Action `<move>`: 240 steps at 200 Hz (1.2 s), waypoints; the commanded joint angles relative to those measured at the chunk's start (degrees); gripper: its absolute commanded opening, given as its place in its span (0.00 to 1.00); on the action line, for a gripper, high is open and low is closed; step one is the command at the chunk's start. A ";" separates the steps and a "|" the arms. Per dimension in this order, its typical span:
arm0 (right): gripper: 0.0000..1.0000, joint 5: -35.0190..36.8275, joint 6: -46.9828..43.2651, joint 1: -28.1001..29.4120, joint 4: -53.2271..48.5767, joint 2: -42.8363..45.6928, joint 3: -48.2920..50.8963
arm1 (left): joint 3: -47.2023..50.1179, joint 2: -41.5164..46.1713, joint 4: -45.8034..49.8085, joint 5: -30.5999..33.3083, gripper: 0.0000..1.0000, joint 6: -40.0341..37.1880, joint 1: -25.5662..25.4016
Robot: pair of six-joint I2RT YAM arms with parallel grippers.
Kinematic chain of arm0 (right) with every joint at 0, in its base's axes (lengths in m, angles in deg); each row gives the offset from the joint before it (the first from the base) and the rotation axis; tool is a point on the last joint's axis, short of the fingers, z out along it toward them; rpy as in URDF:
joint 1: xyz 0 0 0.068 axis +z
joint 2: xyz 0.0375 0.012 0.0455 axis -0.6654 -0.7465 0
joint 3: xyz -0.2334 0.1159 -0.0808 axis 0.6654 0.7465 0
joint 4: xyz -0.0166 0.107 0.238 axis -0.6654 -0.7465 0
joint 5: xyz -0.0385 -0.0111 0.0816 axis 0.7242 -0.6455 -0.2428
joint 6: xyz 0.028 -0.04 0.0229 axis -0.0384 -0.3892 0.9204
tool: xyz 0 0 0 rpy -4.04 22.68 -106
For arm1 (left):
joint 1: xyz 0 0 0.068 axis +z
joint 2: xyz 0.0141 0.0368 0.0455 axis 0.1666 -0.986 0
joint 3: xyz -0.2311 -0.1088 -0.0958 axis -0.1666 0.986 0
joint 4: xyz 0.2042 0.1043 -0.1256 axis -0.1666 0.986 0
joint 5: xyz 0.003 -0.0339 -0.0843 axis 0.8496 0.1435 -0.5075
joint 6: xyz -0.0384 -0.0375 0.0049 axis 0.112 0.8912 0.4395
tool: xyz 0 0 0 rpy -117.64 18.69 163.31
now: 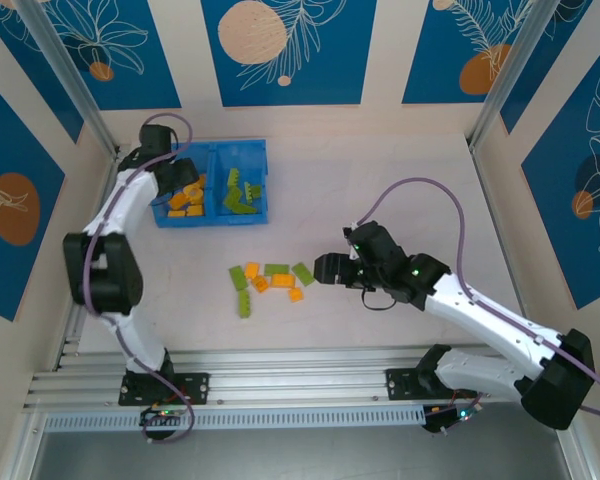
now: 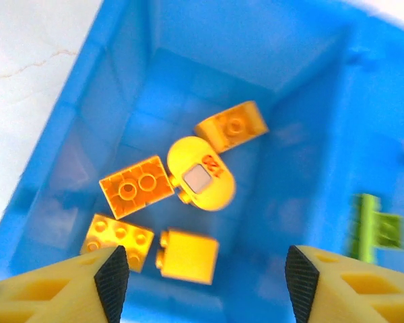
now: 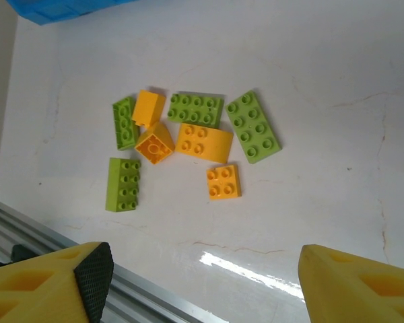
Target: Sort the legos into containers by color
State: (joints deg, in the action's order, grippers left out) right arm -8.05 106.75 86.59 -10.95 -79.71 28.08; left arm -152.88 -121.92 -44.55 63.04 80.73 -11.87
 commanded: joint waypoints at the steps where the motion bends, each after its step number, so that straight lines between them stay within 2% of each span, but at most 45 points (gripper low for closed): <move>1: 0.75 0.39 -2.65 1.89 2.42 -4.93 -3.94 | 6.98 13.96 -3.05 -6.70 0.65 1.12 -2.86; 35: 0.74 -2.67 -2.23 7.19 4.09 -17.99 -12.59 | 16.54 32.83 2.02 -6.32 0.67 -5.76 -9.15; 59: 0.72 -3.52 2.69 12.05 3.67 -28.61 -19.89 | 20.76 42.93 8.39 -9.49 0.69 -14.15 -10.59; 66: 0.73 -2.29 4.70 13.54 2.92 -31.50 -21.73 | 21.62 45.32 10.27 -11.02 0.73 -16.89 -10.64; 90: 0.73 -1.97 7.39 16.51 2.12 -40.75 -27.27 | 25.55 51.57 14.68 -12.88 0.89 -23.40 -10.65; 108: 0.74 -3.41 6.27 17.84 0.25 -47.72 -33.56 | 30.90 55.24 13.31 -12.60 0.98 -24.06 -10.65; 143: 0.74 -0.97 6.74 19.70 -3.27 -55.79 -40.67 | 36.55 56.44 10.39 -15.29 1.00 -22.19 -10.73; 164: 0.68 1.24 7.69 19.74 -6.58 -59.66 -42.63 | 36.18 56.09 10.44 -13.62 1.00 -22.01 -10.65; 200: 0.42 4.66 7.52 20.29 -6.52 -60.40 -41.64 | 37.58 57.16 9.63 -12.81 1.00 -21.91 -10.64; 222: 0.22 6.36 7.14 19.96 -5.43 -57.15 -39.19 | 37.81 58.08 9.75 -12.36 1.00 -22.02 -10.64; 240: 0.14 6.32 6.71 19.15 -2.64 -51.50 -35.33 | 38.37 60.64 8.55 -12.93 1.00 -21.96 -10.64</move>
State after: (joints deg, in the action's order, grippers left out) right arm -4.21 113.29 106.13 -14.84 -138.15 -11.07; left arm -115.48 -64.33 -33.51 52.22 59.23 -22.15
